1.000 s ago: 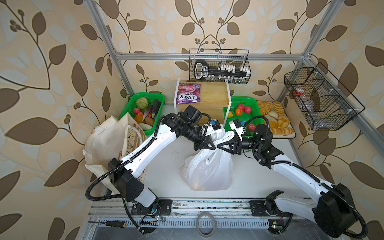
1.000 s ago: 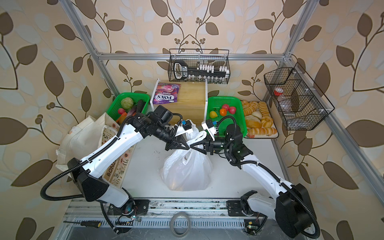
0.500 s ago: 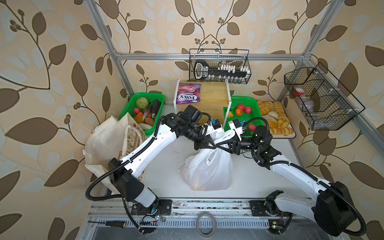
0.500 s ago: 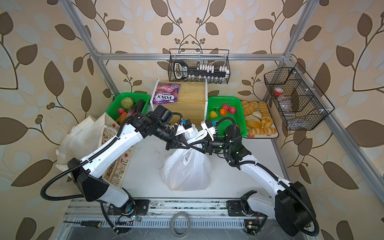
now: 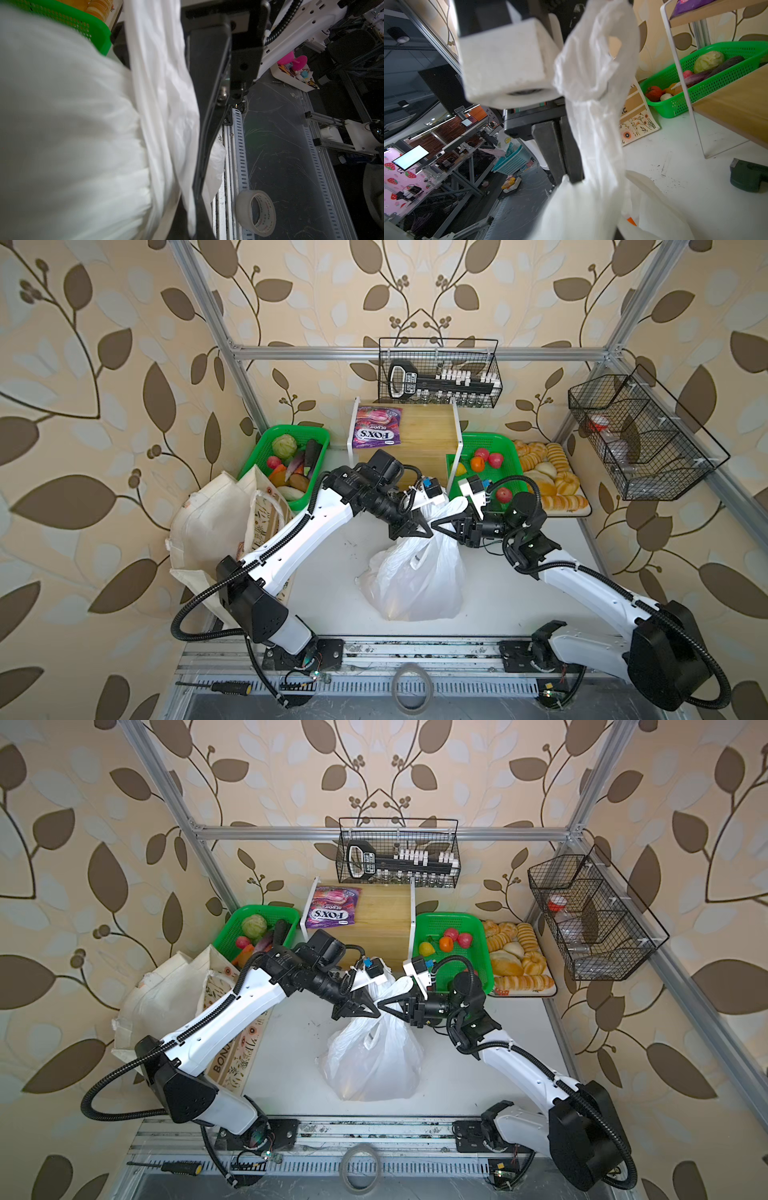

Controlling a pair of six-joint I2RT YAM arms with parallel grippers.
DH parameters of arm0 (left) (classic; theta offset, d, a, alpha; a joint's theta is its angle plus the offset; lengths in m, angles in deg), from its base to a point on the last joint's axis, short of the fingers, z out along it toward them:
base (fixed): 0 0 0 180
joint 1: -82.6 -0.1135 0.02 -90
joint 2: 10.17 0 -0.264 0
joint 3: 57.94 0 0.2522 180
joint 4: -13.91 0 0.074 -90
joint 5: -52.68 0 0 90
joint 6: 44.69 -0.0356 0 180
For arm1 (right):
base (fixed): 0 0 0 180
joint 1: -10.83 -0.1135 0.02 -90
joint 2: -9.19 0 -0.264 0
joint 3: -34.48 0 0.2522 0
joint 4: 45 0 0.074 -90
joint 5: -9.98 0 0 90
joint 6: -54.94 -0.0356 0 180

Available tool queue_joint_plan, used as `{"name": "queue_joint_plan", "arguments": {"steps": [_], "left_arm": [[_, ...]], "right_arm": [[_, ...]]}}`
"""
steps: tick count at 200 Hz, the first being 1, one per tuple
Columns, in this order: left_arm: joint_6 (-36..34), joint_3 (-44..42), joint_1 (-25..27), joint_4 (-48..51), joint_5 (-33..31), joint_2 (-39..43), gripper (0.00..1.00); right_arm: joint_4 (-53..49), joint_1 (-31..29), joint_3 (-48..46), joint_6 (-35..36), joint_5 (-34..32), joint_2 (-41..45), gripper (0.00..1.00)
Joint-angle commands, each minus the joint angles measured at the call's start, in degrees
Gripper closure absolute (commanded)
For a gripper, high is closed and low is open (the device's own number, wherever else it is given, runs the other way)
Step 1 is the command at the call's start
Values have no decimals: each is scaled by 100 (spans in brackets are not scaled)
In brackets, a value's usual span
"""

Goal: Place the mixed food into the grocery bags and tie them

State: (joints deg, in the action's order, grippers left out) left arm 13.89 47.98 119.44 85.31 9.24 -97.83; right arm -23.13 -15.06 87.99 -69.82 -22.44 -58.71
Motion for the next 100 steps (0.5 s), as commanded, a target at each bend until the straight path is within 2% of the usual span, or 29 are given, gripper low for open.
{"name": "queue_joint_plan", "arguments": {"steps": [1,8,19,31,63,77,87,100], "left_arm": [[188,58,69,-215,118,168,88],[287,37,69,-293,71,247,84],[437,-21,73,-447,-24,413,66],[654,-166,69,-695,-147,739,60],[1333,-683,61,-1460,-568,1487,35],[1852,-814,60,-1896,-1083,1735,27],[2439,-857,60,-2267,-1654,1845,20],[3223,-875,60,-2708,-2257,1901,16]], "right_arm": [[122,-30,-103,-45,-146,-22,91],[62,-21,-117,-14,-204,-3,92],[24,-6,-165,-11,-290,19,95],[-36,30,-223,-13,-450,40,98],[-107,80,-330,16,-645,84,98],[-170,77,-321,46,-652,85,98],[-213,66,-313,82,-659,92,98],[-291,48,-294,153,-667,106,98]]}}
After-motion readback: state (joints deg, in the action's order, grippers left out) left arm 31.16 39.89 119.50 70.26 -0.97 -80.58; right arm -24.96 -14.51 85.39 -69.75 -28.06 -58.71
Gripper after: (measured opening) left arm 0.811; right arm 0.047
